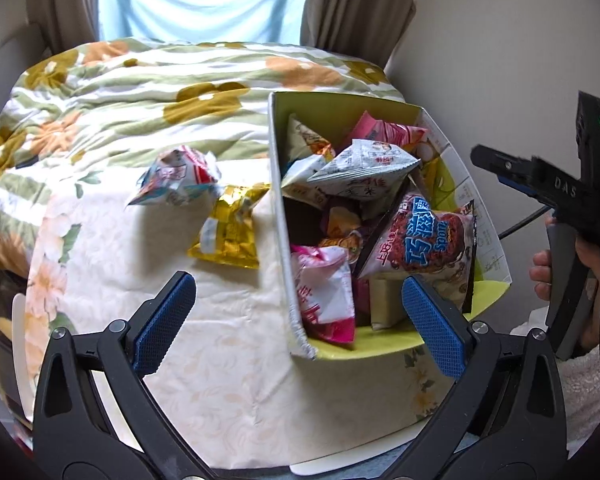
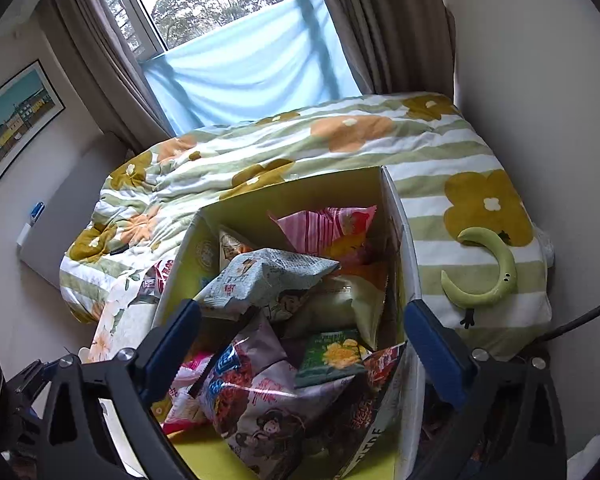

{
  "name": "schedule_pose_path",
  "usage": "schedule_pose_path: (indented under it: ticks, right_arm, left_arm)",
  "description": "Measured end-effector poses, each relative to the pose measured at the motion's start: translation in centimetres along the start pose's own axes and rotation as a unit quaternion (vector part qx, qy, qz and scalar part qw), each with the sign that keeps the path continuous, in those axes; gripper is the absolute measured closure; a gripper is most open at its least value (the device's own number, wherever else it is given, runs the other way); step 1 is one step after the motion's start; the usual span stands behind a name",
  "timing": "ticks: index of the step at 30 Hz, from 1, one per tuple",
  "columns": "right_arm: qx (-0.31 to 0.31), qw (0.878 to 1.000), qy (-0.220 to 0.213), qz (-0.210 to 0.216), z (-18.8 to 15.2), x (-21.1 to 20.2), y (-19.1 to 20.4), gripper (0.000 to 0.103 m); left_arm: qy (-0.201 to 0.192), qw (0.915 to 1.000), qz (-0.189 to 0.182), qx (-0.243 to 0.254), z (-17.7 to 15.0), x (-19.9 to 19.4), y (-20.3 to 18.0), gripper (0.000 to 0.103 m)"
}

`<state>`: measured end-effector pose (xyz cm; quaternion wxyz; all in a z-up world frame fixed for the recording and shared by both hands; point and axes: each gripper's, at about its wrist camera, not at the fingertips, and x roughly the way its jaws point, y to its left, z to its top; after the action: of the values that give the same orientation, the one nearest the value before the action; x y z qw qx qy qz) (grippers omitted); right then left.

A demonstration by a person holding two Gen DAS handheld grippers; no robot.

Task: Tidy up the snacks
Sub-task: 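Withdraw both tools from the box toward the last two bags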

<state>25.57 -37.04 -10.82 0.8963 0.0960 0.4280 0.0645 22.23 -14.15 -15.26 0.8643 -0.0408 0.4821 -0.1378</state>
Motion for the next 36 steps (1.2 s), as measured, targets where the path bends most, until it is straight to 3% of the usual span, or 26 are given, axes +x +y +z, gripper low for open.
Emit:
schedule_pose_path:
  ticks: [10, 21, 28, 36]
  right_arm:
    - [-0.030, 0.999, -0.031, 0.017, -1.0, -3.3, 2.6, 0.002]
    - [-0.063, 0.997, -0.046, 0.027, -1.7, -5.3, 9.2, 0.002]
    - [-0.054, 0.997, -0.056, -0.006, -2.9, -4.2, 15.0, 0.002]
    - [-0.031, 0.997, -0.056, -0.050, -3.8, -1.3, 20.8, 0.002]
  left_arm:
    - [-0.024, 0.9994, 0.010, -0.022, -0.7, -3.3, 2.2, 0.001]
    - [-0.060, 0.9976, 0.018, -0.028, -1.4, -7.5, 7.3, 0.001]
    - [-0.052, 0.9986, -0.001, 0.009, 0.5, -7.9, 12.1, 0.001]
    - [-0.029, 0.9948, -0.037, 0.090, 5.0, -6.3, 17.7, 0.001]
